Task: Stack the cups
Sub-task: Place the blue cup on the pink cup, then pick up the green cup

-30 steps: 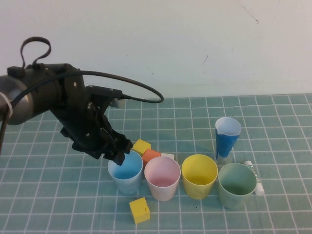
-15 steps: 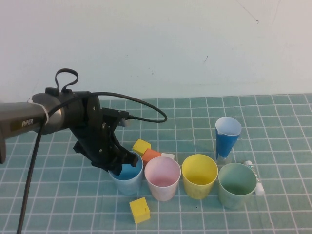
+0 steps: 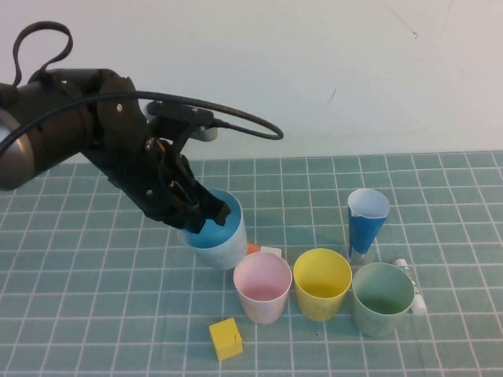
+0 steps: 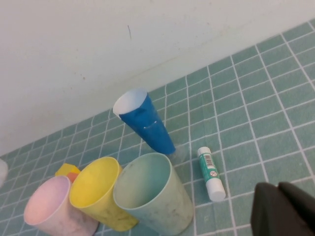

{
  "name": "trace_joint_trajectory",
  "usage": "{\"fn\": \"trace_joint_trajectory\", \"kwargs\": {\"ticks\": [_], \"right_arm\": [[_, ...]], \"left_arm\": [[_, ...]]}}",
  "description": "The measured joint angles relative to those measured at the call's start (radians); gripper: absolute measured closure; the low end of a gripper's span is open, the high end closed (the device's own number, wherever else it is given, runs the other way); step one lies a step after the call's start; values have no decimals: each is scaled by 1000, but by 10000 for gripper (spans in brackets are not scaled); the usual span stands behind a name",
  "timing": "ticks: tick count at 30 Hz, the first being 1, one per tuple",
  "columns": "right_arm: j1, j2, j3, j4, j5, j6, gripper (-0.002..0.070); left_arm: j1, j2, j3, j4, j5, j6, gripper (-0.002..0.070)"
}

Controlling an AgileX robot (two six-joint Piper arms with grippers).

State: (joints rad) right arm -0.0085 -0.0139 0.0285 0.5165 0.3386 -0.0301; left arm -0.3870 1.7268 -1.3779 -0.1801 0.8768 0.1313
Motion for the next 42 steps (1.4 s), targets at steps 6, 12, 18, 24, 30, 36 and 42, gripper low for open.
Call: {"fn": "trace_joint_trajectory", "kwargs": {"ticks": [6,12,18,24,30,36,42], "right_arm": [[0,0,0,0,0,-4,679],[0,0,0,0,0,-4,679],[0,0,0,0,0,-7,679],[0,0,0,2,-7,-19,679],[0,0,-8,23,-1,-45,678],[0,37,-187,2,81,-204,678],[0,306,-425,-71,222,-356,679]], "left_arm": [[-94,-4,-13,8,-13,8,662],[-125,77,-22,12,-85,-11,662],[-125,162,-59,63,-74,-62,655],[-125,207,-66,69,-74,-76,506],[-125,186,-87,127,-78,-140,414],[-125,64,-82,223,-51,-181,561],[-125,-126,45,234,-98,-190,664]]}}
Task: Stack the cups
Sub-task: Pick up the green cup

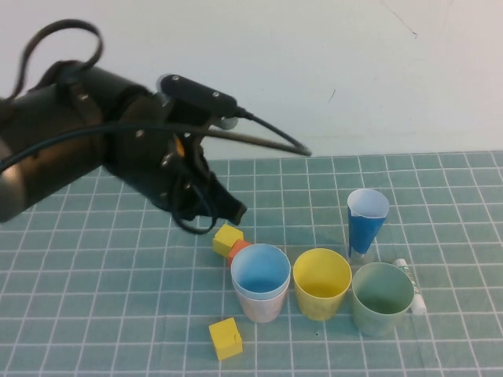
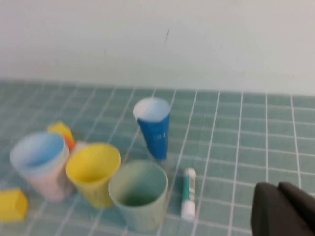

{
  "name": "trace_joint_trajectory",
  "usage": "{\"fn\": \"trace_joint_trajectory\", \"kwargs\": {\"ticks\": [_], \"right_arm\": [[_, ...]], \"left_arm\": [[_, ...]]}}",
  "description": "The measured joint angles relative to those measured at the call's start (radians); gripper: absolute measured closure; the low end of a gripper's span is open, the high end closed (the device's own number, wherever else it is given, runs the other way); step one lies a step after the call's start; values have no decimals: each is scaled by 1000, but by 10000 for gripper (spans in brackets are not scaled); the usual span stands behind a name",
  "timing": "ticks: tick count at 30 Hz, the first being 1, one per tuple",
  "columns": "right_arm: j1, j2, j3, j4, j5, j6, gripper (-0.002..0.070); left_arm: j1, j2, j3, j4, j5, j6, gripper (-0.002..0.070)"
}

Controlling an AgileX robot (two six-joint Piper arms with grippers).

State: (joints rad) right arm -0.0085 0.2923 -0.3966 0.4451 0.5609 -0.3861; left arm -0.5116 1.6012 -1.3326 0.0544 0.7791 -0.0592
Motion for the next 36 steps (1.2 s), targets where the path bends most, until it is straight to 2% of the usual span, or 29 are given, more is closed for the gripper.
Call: {"fn": "trace_joint_trajectory", "kwargs": {"ticks": [8,14,17,21,26,28,34,36], "right_arm": [[0,504,-403,-19,374,-232,679],[49,876,-662,81,596,-359,679],[152,1031,-768,14,631,-327,679],[272,1233,-884,-168,653,-218,679],[310,1402,-923,-212,620,-163,674],[310,1444,-923,-212,589,-159,643],[310,1489,-929,-178,457,-168,446],[310,1500,-929,-172,418,-185,409]], "left_arm": [[0,-170,221,5,-63,-2,673],[0,-213,328,7,-89,-2,673],[0,-213,357,9,-93,-2,673],[0,-213,364,9,-96,-2,675],[0,-213,364,17,-98,-2,676],[0,-213,364,19,-98,-2,676],[0,-213,364,21,-107,-2,676],[0,-213,364,23,-117,-2,676]]}}
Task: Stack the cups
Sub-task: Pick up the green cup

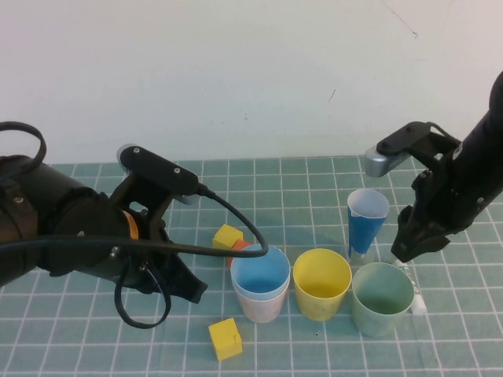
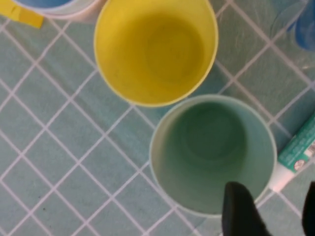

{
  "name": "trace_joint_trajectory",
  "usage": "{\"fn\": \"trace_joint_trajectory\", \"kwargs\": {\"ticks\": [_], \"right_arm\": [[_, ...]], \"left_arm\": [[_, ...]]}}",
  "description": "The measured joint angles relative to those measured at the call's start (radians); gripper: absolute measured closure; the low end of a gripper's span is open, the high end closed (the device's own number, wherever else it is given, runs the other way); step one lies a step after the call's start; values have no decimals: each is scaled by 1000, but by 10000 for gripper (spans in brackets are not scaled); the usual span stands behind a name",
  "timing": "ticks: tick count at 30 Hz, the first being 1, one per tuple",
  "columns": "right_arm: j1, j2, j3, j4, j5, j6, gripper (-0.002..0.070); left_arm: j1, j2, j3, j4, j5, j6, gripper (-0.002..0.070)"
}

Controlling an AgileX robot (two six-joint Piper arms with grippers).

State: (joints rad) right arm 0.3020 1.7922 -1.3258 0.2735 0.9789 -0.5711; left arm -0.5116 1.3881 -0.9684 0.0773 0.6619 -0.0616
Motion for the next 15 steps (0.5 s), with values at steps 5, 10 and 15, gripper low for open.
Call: {"fn": "trace_joint_trajectory", "kwargs": {"ticks": [5,10,15], "right_arm": [[2,51,-2,3,-27,-34,381],[2,121,-2,3,-47,-43,376],[2,179,-2,4,-92,-57,375]], "left_arm": [[0,0,4,9,-16,0,676],[0,0,10,24,-19,0,676],[0,0,10,30,-19,0,676]]}}
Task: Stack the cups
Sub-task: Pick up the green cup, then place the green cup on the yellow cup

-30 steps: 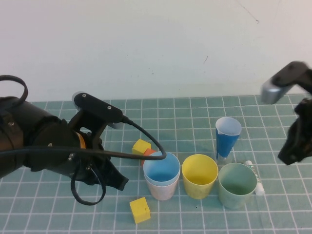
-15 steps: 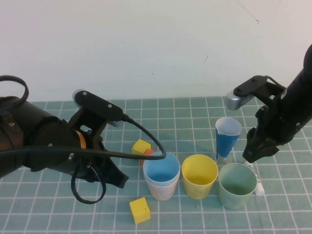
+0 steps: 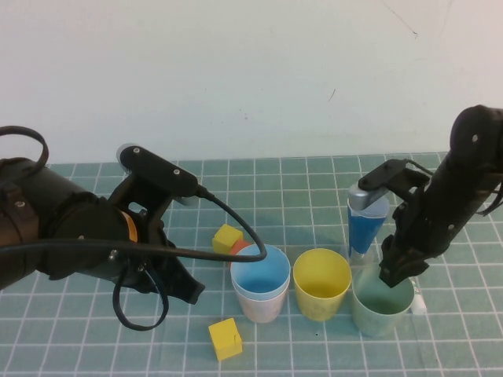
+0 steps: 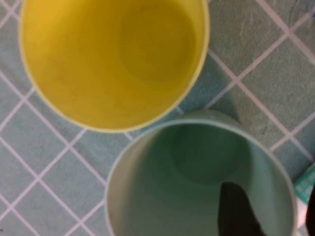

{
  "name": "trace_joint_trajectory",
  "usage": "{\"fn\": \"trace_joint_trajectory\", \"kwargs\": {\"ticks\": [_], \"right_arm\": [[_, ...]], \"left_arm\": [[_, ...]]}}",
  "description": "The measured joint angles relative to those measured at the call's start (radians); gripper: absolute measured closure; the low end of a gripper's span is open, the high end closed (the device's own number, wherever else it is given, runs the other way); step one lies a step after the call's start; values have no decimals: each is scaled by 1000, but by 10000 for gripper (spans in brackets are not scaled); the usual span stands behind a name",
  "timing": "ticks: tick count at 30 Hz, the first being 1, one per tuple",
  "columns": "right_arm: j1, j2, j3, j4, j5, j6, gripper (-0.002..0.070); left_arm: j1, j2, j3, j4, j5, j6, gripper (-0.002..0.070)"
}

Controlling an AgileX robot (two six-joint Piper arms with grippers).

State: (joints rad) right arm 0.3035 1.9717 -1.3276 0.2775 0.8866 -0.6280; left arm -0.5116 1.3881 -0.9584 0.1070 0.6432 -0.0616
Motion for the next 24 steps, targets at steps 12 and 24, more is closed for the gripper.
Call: {"fn": "trace_joint_trajectory", "kwargs": {"ticks": [12,24], "right_arm": [[0,31,-19,0,34,-4,655],[52,-211,-229,-33,224,-6,660]], "left_arm": [[0,0,0,15,-4,0,676],[0,0,0,15,-4,-11,676]]}}
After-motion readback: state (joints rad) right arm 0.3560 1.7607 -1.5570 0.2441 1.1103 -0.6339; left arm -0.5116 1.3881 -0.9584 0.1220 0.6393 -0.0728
